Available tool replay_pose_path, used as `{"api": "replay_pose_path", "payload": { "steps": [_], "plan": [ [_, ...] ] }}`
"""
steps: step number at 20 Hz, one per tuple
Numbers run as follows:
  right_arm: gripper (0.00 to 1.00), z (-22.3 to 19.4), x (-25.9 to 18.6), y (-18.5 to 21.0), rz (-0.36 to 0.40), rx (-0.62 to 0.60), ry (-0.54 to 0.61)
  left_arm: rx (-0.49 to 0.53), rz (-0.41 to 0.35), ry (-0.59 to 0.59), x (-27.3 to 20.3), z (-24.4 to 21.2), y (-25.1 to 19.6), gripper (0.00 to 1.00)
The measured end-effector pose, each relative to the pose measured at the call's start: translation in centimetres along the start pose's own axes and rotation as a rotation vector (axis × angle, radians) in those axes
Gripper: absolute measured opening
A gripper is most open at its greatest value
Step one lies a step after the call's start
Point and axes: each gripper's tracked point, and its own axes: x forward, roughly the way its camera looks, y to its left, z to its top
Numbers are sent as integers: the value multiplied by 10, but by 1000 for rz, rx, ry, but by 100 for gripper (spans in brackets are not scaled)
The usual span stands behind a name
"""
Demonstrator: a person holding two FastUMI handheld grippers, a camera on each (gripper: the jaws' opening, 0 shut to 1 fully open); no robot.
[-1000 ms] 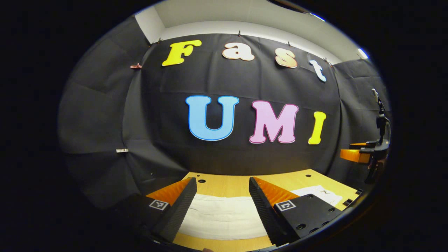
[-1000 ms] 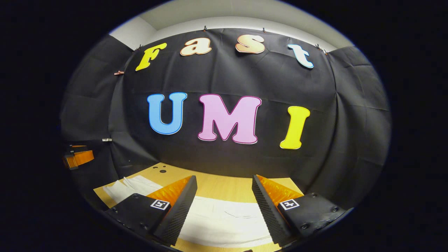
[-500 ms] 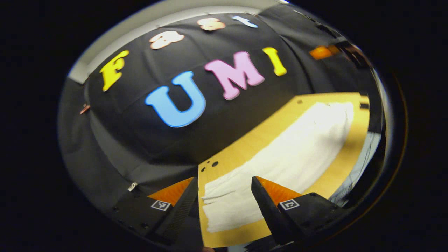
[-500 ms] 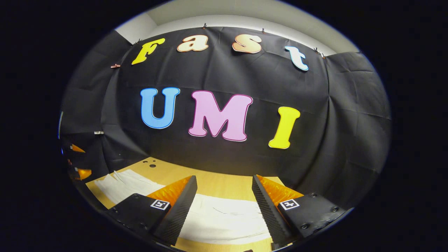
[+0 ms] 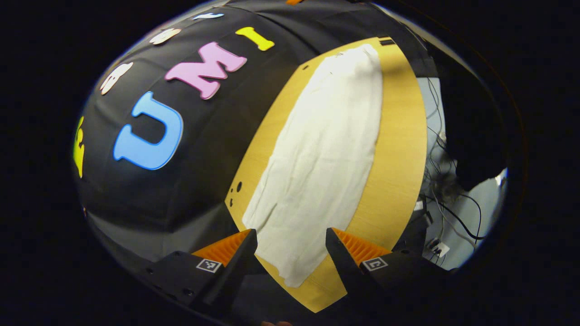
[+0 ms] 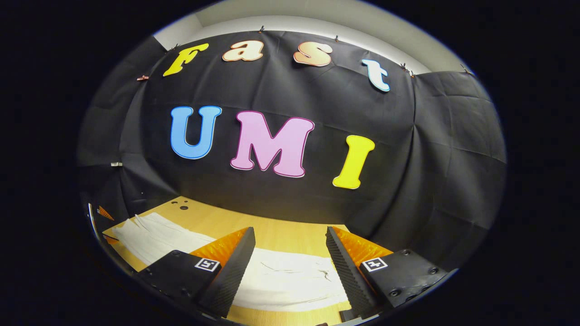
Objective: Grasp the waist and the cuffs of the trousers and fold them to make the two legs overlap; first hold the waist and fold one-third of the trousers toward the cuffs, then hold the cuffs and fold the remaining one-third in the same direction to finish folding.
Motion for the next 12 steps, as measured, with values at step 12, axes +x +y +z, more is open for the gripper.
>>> {"api": "replay_pose_path", "payload": {
  "steps": [12],
  "plan": [
    [97,-17,5,-28,-98,1,52,242,-132,125,65,-54,-16,94]
  ]
}}
